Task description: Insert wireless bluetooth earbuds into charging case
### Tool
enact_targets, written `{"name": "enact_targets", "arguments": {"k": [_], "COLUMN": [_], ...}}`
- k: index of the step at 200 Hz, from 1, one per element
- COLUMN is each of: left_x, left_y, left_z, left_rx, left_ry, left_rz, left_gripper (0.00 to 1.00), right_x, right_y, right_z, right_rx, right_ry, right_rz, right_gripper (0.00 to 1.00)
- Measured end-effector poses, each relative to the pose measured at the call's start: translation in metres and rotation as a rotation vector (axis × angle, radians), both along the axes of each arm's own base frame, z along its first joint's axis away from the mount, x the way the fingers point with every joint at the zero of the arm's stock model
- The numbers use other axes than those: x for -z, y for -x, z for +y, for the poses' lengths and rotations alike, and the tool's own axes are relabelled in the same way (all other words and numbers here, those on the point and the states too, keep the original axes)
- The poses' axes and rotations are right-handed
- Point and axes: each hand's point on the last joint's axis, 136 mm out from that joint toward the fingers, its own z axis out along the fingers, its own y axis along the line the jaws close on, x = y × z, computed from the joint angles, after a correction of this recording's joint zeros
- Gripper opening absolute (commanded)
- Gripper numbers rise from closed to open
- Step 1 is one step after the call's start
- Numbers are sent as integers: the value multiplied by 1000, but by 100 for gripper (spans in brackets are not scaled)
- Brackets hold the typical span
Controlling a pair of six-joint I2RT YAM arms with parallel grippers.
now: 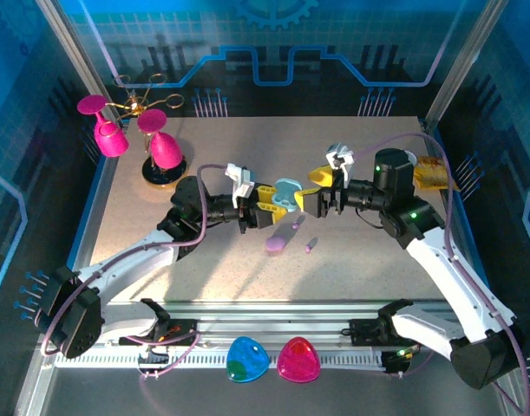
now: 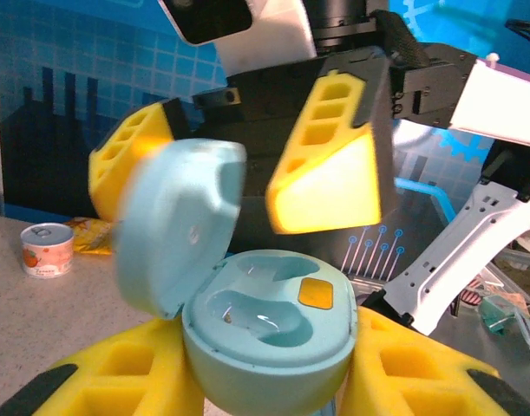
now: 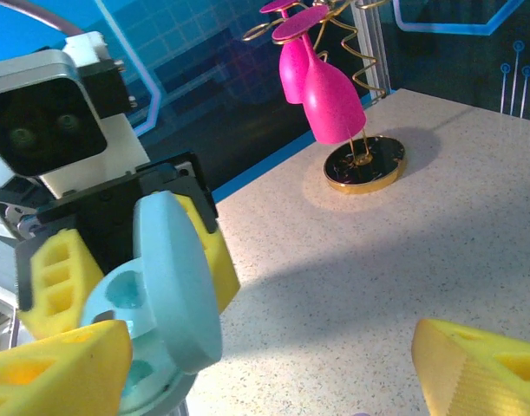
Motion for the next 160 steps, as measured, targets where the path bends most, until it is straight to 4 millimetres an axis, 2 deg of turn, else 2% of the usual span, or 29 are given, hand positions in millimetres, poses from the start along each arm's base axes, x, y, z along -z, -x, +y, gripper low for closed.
{"name": "enact_targets", "arguments": {"k": [37, 69, 113, 141, 160], "left_x": [-3, -3, 10, 19, 21], "left_y": [2, 1, -11, -17, -19], "left_z": [0, 0, 4, 9, 14], "left_rx": [7, 2, -84, -146, -183], "left_ry": [8, 9, 0, -7, -4], "left_rz": [-16, -37, -34, -29, -42], "left_gripper": [20, 19, 20, 20, 20], "right_x": [1, -6, -27, -28, -18], "right_y": [-1, 2, 16, 1, -16], "right_z": [0, 0, -9, -26, -41], "right_rx": [5, 0, -16, 68, 158], "right_ry": [-4, -21, -100, -165, -192], "right_rz": [14, 1, -97, -80, -9], "right_gripper": [87, 100, 100, 100, 100]}}
